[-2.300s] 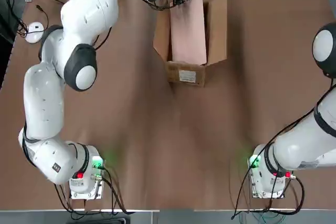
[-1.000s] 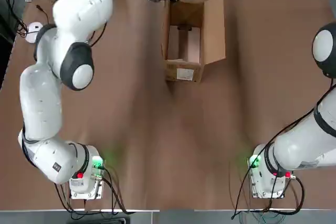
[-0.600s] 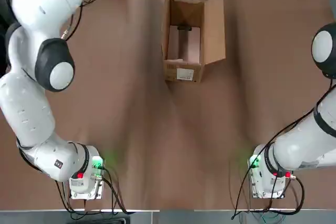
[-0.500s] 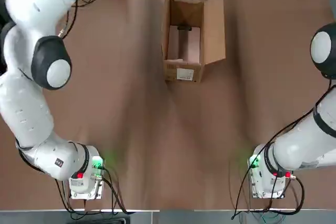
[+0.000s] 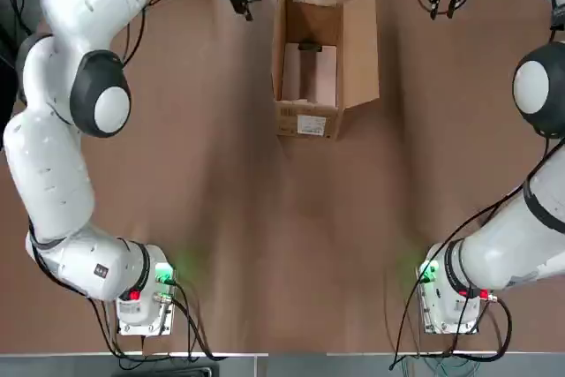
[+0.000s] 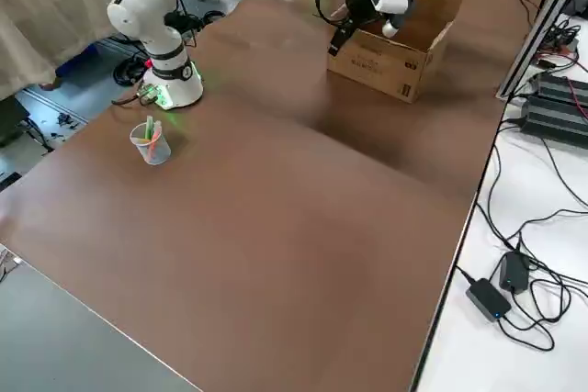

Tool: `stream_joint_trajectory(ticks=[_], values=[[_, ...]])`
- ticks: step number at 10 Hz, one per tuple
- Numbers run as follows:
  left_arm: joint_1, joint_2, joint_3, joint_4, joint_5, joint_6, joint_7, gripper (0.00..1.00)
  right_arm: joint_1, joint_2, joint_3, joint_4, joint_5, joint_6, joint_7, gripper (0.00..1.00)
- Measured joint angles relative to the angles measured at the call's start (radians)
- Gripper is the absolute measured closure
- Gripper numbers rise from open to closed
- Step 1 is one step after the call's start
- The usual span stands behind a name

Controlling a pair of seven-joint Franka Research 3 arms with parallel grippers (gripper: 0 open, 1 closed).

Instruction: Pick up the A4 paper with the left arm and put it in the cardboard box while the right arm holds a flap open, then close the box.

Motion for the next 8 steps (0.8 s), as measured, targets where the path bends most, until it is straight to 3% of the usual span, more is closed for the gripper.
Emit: stream_joint_trajectory(ticks=[3,8], values=[[-0.052,0.040,-0.006,0.006,-0.021,0.066,-0.008,0.85,0.013,0.047,0.001,-0.026,0.104,-0.029,0.004,0.99],[-0.128,0.053,-0.004,0.024,-0.021,0.273,-0.125,0.87,0.030,0.134,0.001,-0.027,0.384,0.012,0.004,0.99]])
